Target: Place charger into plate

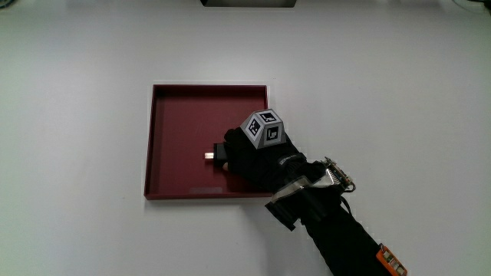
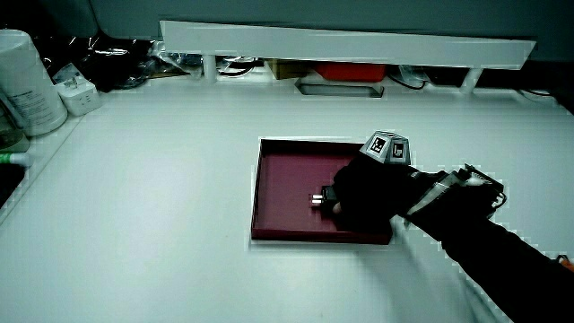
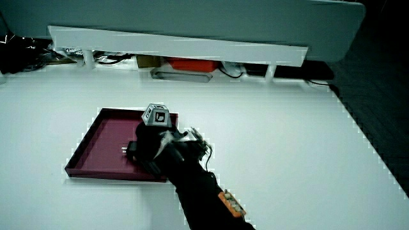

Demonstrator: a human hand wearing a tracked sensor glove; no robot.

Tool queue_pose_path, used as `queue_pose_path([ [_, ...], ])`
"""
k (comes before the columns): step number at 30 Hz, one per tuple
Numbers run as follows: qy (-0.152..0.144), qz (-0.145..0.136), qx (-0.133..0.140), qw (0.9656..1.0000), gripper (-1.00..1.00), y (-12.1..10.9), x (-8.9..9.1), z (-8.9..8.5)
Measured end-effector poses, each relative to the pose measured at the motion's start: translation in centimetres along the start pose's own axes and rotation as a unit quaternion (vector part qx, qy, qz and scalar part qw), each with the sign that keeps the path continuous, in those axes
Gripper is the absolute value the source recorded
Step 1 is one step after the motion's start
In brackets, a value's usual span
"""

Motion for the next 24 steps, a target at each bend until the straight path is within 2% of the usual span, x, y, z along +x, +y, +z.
queue_pose_path([
  [5, -0.007, -0.004, 0.006, 0.9999, 0.0, -0.2, 0.0, 0.1],
  [7, 0.001, -0.002, 0.006, 1.0, 0.0, -0.2, 0.0, 0.0],
  [12, 0.002, -0.001, 0.005, 1.0, -0.28, -0.4, -0.1, 0.0],
  [16, 0.027, 0.005, -0.001, 0.9996, -0.5, -0.6, 0.3, 0.0],
  [17, 0.031, 0.013, -0.008, 0.9994, -0.56, -0.9, 0.1, 0.5],
  [19, 0.03, 0.015, -0.002, 0.9994, -0.67, -1.4, 0.2, 1.2],
  [20, 0.042, 0.013, -0.002, 0.999, -0.72, -1.4, 0.6, 1.4],
  [21, 0.06, 0.023, -0.009, 0.9979, -0.78, -1.8, 0.7, 1.9],
  [22, 0.067, 0.023, -0.004, 0.9975, -0.83, -2.3, 0.8, 2.6],
  [24, 0.093, 0.033, -0.017, 0.995, -0.94, -2.7, 1.6, 3.4],
])
